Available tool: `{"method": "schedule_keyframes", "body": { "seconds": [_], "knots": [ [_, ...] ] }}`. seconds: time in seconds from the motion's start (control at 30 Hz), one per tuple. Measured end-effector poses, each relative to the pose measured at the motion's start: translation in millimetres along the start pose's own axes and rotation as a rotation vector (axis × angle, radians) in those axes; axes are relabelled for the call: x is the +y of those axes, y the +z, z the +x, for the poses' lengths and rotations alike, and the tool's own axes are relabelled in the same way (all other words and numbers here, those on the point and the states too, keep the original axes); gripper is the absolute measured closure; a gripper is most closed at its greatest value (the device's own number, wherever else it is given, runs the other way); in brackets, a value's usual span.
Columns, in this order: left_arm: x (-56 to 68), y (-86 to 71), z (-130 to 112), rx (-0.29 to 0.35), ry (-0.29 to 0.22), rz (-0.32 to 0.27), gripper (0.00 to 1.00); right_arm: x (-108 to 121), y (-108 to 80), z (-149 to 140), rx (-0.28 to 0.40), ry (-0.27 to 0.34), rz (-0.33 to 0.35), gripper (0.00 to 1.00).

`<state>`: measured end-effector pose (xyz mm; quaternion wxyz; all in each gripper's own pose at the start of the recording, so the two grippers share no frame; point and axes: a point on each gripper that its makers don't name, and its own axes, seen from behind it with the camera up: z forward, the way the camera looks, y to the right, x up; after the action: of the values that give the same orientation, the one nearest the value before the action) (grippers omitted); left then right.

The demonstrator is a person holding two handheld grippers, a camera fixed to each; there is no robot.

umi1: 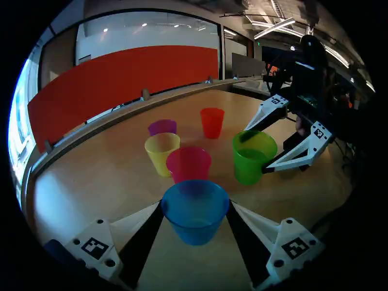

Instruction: Pour water

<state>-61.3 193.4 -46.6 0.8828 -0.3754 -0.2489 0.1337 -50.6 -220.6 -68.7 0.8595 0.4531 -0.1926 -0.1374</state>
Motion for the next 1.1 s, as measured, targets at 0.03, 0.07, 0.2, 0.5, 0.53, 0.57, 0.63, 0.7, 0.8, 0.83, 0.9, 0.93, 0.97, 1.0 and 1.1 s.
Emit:
{"method": "schedule_keyframes", "body": {
  "seconds": [0.03, 0.07, 0.2, 0.5, 0.53, 0.57, 0.63, 0.7, 0.8, 0.83, 0.9, 0.93, 0.97, 1.0, 1.1],
  "knots": [
    [-0.1, 0.9, -0.9, -0.002, 0.0, -0.001, 0.12, 0.5, 0.5, -0.9, -0.004, 0.0, 0.001, 0.09],
    [-0.3, 1.8, -1.8, -0.005, 0.0, -0.002, 0.12, 1.0, 1.0, -1.7, -0.007, -0.001, 0.001, 0.09],
    [-1.3, 4.7, -3.5, -0.01, 0.001, -0.005, 0.11, 2.5, 3.3, -4.0, -0.015, 0.002, 0.005, 0.09],
    [-1.9, 9.0, -9.2, -0.024, 0.004, -0.01, 0.11, 6.1, 8.3, -14.1, -0.04, 0.007, 0.007, 0.09],
    [-2.0, 9.4, -9.7, -0.025, 0.005, -0.01, 0.12, 6.2, 8.4, -14.7, -0.042, 0.007, 0.007, 0.09],
    [-2.1, 9.8, -10.2, -0.027, 0.005, -0.01, 0.12, 6.4, 8.5, -15.2, -0.044, 0.007, 0.008, 0.08],
    [-2.2, 10.3, -10.9, -0.028, 0.006, -0.01, 0.12, 6.6, 8.7, -16.0, -0.046, 0.007, 0.008, 0.09],
    [-2.3, 10.6, -11.4, -0.029, 0.005, -0.01, 0.12, 6.7, 9.0, -16.6, -0.048, 0.008, 0.008, 0.09],
    [-2.2, 10.7, -12.3, -0.03, 0.006, -0.01, 0.11, 7.0, 9.0, -18.0, -0.052, 0.009, 0.007, 0.09],
    [-2.3, 10.5, -12.5, -0.029, 0.007, -0.009, 0.12, 7.1, 8.9, -18.5, -0.052, 0.01, 0.006, 0.09],
    [-2.4, 10.3, -12.7, -0.028, 0.009, -0.009, 0.11, 7.4, 8.6, -19.6, -0.053, 0.012, 0.004, 0.09],
    [-2.4, 10.2, -12.7, -0.028, 0.01, -0.008, 0.11, 7.5, 8.5, -20.9, -0.055, 0.014, 0.004, 0.09],
    [-2.4, 10.2, -12.8, -0.027, 0.011, -0.008, 0.11, 7.7, 8.4, -22.0, -0.057, 0.015, 0.003, 0.09],
    [-2.5, 10.1, -12.9, -0.027, 0.012, -0.008, 0.11, 7.8, 8.3, -23.1, -0.059, 0.017, 0.003, 0.09],
    [-2.7, 9.5, -13.9, -0.026, 0.013, -0.005, 0.11, 8.0, 7.5, -26.4, -0.065, 0.02, 0.003, 0.09]
  ]
}}
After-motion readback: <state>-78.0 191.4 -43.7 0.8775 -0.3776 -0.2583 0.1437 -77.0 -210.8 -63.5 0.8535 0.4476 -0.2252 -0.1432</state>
